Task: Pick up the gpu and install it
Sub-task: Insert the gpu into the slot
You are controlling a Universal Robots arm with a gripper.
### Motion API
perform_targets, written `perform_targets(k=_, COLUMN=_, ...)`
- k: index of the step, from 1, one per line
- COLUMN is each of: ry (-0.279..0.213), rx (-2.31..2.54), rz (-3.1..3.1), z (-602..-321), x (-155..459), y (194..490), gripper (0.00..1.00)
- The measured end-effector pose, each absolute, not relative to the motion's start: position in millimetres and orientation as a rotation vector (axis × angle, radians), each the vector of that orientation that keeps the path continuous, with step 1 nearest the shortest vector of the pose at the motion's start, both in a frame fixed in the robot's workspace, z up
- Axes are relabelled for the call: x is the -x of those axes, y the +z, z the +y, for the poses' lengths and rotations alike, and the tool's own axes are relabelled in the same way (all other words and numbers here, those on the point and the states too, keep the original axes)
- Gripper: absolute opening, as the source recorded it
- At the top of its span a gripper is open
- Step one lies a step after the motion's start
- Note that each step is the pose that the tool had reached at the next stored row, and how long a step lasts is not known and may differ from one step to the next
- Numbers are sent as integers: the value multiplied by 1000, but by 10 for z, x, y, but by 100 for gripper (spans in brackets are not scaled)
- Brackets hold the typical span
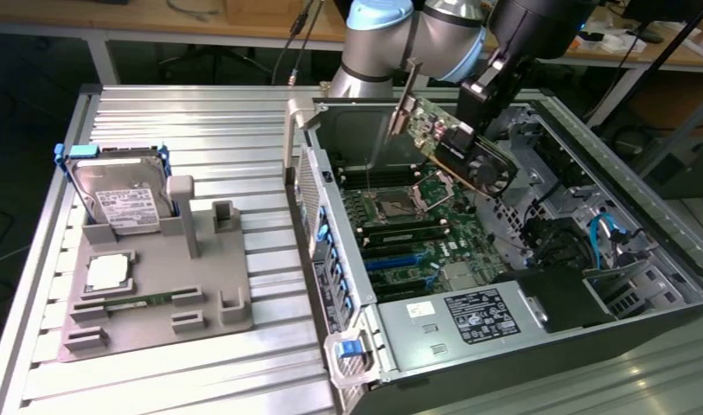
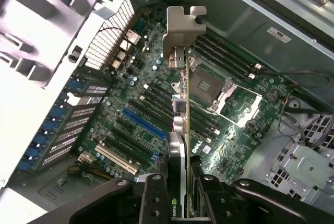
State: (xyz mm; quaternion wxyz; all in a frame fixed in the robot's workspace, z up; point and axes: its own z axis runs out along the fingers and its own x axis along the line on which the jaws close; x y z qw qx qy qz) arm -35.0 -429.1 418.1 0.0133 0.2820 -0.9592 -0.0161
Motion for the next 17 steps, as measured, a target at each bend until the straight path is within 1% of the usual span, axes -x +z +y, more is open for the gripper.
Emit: perform_targets(k=17, ry=-47, rx=-1061, rz=-2927, z=-4291, x=351, y=4179, gripper=27)
